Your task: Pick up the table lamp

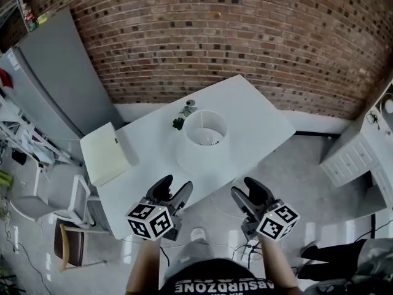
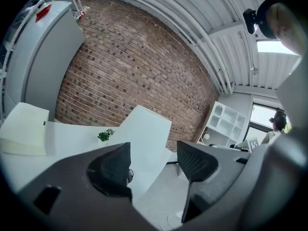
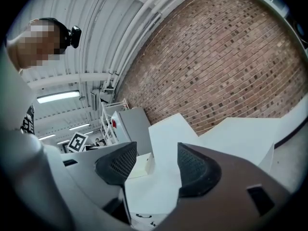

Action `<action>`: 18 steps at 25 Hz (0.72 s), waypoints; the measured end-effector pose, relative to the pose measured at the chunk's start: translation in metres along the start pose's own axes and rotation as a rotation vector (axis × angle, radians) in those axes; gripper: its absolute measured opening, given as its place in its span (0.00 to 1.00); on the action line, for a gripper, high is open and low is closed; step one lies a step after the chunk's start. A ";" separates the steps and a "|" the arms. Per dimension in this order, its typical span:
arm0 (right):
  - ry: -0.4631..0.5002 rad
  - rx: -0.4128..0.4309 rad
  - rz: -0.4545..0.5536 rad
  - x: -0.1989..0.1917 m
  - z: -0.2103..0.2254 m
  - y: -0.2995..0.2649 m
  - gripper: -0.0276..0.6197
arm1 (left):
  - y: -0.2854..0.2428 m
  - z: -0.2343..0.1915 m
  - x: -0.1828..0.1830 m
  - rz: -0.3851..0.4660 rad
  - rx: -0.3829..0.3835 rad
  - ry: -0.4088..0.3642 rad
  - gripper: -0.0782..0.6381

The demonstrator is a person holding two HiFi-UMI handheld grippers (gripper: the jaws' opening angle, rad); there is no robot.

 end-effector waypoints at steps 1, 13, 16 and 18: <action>-0.004 -0.006 -0.004 0.001 0.004 -0.007 0.41 | -0.004 -0.007 0.002 -0.010 0.001 -0.002 0.51; -0.049 -0.072 -0.097 0.000 0.050 -0.071 0.48 | -0.050 -0.079 0.013 -0.109 -0.014 0.015 0.51; -0.071 -0.080 -0.115 0.000 0.064 -0.083 0.49 | -0.060 -0.092 0.017 -0.134 -0.017 -0.003 0.51; -0.096 -0.082 -0.121 -0.001 0.073 -0.086 0.50 | -0.065 -0.098 0.016 -0.150 -0.019 -0.008 0.51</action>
Point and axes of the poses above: the fingertips, and each gripper's own axes: y backward along the fingers, z to its right, x out of its top, the point moved 7 cm from there along y, backward along the fingers, and after that the axes turned 9 degrees about -z, right-handed, at the moved point
